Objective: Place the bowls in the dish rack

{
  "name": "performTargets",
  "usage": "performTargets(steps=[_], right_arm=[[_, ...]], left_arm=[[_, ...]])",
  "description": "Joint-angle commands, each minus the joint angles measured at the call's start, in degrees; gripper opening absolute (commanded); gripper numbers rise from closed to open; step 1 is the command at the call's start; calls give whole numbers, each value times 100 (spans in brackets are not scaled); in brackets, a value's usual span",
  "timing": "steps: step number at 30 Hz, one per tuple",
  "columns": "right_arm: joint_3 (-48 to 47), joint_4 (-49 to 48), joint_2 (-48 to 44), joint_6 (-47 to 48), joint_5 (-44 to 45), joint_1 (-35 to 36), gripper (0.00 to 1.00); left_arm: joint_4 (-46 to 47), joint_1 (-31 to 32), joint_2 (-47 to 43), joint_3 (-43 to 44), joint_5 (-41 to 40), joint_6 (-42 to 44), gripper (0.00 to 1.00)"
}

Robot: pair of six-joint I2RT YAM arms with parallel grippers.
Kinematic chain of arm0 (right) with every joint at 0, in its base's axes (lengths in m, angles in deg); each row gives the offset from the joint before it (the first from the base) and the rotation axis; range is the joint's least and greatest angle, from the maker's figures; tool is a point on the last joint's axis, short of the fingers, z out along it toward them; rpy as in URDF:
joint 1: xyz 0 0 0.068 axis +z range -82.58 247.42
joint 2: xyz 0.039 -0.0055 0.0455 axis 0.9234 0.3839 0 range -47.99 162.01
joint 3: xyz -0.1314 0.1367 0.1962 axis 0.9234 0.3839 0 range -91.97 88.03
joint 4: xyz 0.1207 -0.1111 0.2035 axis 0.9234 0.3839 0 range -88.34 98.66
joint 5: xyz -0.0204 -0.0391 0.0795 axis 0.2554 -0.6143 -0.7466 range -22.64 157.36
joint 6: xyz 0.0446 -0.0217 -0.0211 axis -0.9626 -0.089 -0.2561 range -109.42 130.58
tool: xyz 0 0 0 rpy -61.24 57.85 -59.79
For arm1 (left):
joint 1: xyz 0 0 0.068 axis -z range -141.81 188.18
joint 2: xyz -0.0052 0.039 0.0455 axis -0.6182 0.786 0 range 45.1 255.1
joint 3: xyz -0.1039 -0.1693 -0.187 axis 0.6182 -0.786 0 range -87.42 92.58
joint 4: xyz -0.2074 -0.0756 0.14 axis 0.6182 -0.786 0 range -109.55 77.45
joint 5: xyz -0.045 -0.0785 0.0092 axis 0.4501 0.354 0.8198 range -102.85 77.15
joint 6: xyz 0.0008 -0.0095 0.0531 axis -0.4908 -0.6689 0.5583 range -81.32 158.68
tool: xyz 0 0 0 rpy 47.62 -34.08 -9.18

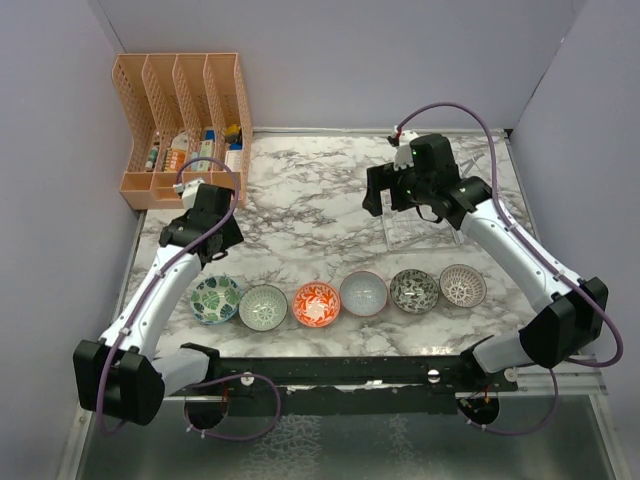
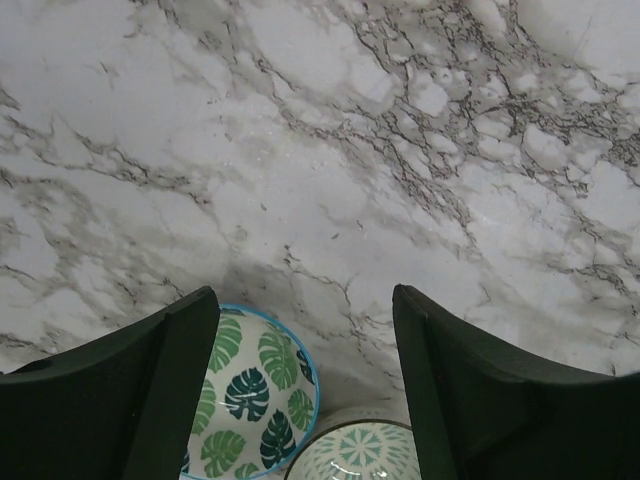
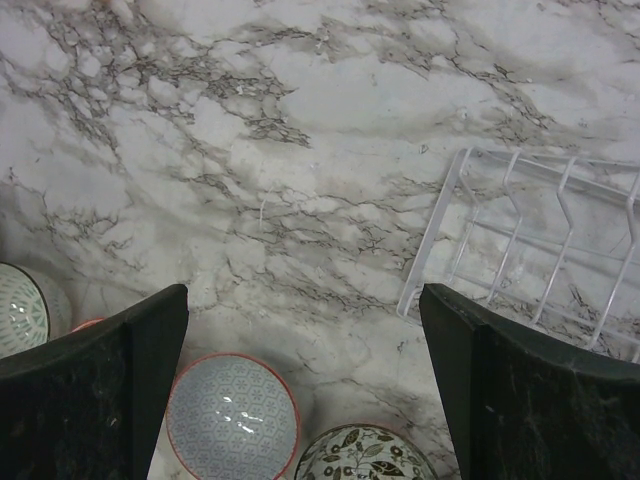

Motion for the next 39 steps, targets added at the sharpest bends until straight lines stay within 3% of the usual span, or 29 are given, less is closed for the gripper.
performTargets(steps=[1, 16, 23, 29, 34, 39], right_arm=[[169, 3, -90, 19, -166, 49, 100], [-28, -38, -106, 25, -340, 41, 100], [47, 29, -125, 107, -268, 40, 100], [110, -14, -156, 125, -201, 40, 100], [105, -6, -148, 151, -160, 36, 99], [6, 74, -151, 185, 18, 40, 98]], left_arm=[[-566, 110, -300, -326, 658, -740, 72], [439, 186, 230, -1439, 1775, -927, 70], [439, 187, 489, -1453, 1701, -950, 66], [424, 176, 582, -1479, 1584, -991, 52], [337, 179, 650, -1507, 1568, -917, 48], [235, 166, 626, -1558, 1518, -792, 28]])
